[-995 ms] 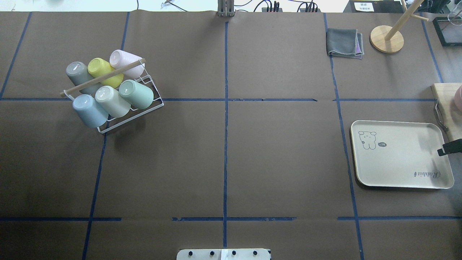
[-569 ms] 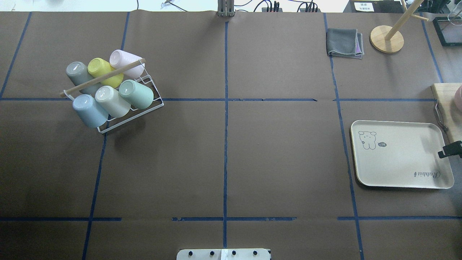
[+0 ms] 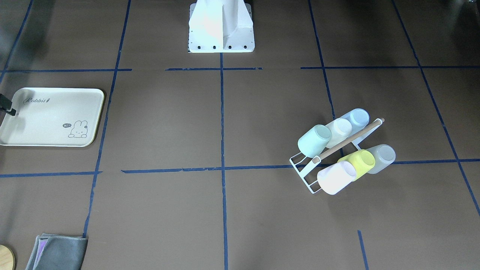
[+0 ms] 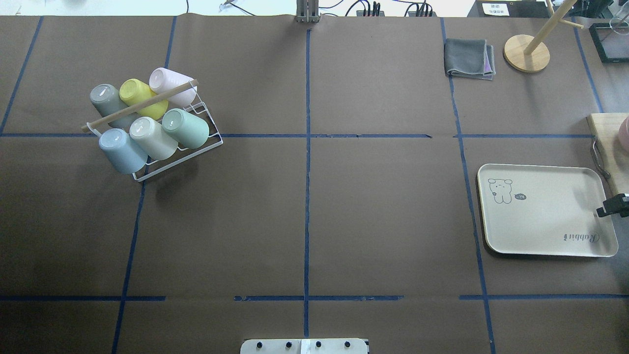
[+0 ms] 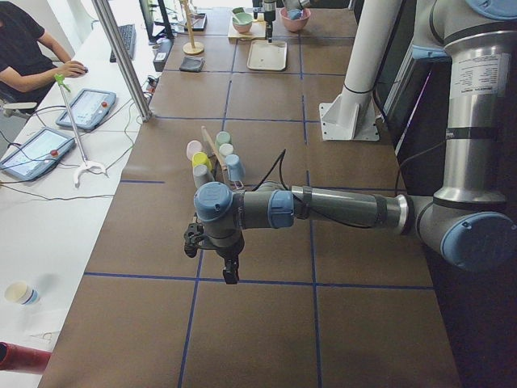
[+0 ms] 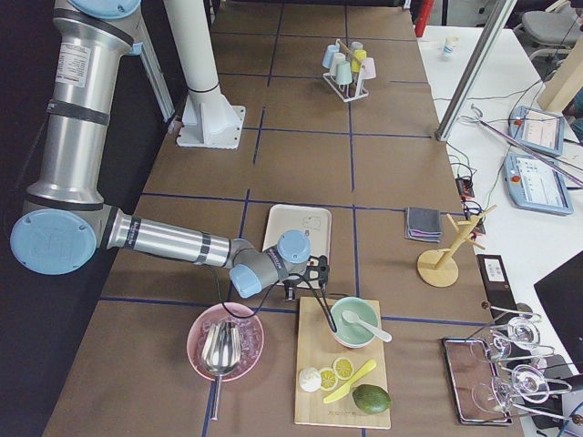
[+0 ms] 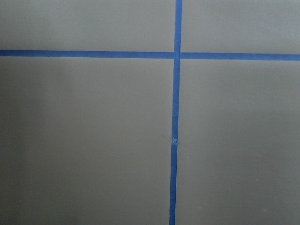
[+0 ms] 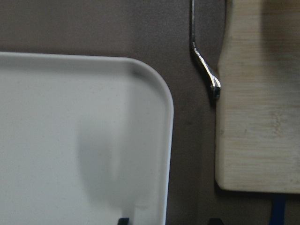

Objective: Pick up and place green cup on tray

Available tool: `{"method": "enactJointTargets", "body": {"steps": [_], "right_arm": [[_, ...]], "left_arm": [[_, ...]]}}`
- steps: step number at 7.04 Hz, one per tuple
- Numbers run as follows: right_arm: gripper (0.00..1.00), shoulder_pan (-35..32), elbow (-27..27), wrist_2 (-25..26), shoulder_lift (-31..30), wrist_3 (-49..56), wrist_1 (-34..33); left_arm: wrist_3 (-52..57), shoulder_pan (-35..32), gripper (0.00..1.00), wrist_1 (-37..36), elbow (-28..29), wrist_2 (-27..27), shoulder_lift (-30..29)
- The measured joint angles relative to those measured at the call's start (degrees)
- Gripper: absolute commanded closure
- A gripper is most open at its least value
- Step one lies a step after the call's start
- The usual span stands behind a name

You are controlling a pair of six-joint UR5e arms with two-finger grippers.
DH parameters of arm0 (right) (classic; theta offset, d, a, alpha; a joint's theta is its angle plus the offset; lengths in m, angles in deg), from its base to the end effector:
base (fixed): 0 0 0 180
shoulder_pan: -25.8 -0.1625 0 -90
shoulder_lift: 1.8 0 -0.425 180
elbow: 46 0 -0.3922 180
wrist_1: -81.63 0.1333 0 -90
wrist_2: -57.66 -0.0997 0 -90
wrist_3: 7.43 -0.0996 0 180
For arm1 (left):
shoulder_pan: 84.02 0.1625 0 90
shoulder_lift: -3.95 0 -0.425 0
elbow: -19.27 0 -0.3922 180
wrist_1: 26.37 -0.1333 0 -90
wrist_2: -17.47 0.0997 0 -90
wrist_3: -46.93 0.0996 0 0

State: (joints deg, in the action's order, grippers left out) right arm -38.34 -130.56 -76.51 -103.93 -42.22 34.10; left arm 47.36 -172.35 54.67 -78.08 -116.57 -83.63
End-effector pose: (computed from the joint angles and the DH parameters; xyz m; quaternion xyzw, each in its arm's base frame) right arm -0.1192 -0.3924 0.7192 -0.0129 -0.4178 -0.0104 0.9084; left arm -0.0504 -0.4689 0.6318 -0.0366 0.3743 0.0038 0.9266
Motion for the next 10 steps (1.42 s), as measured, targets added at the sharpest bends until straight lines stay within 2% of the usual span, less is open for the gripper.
{"method": "enactJointTargets", "body": {"steps": [1, 3, 4, 5, 8, 10], "right_arm": [[0.38, 0.26, 0.0, -0.02, 0.0, -0.33, 0.04], [0.81, 0.67, 0.01, 0.14, 0.0, -0.51, 0.06], [0.97, 0.72, 0.03, 0.17, 0.0, -0.52, 0.09], [1.0, 0.74, 0.06, 0.14, 0.01, -0.46, 0.18], [1.0, 0.73, -0.31, 0.41, -0.09, 0.14, 0.28], [1.0, 0.7, -5.36, -0.86, -0.01, -0.23, -0.2]], "left_arm": [[0.05, 0.0, 0.0, 0.0, 0.11, 0.0, 0.03], [0.07, 0.0, 0.0, 0.0, 0.27, 0.0, -0.01], [0.02, 0.0, 0.0, 0.0, 0.3, 0.0, -0.03], [-0.04, 0.0, 0.0, 0.0, 0.3, 0.0, -0.04], [-0.08, 0.0, 0.0, 0.04, 0.2, -0.08, -0.05], [-0.13, 0.0, 0.0, 0.01, -0.14, -0.28, -0.04]]}}
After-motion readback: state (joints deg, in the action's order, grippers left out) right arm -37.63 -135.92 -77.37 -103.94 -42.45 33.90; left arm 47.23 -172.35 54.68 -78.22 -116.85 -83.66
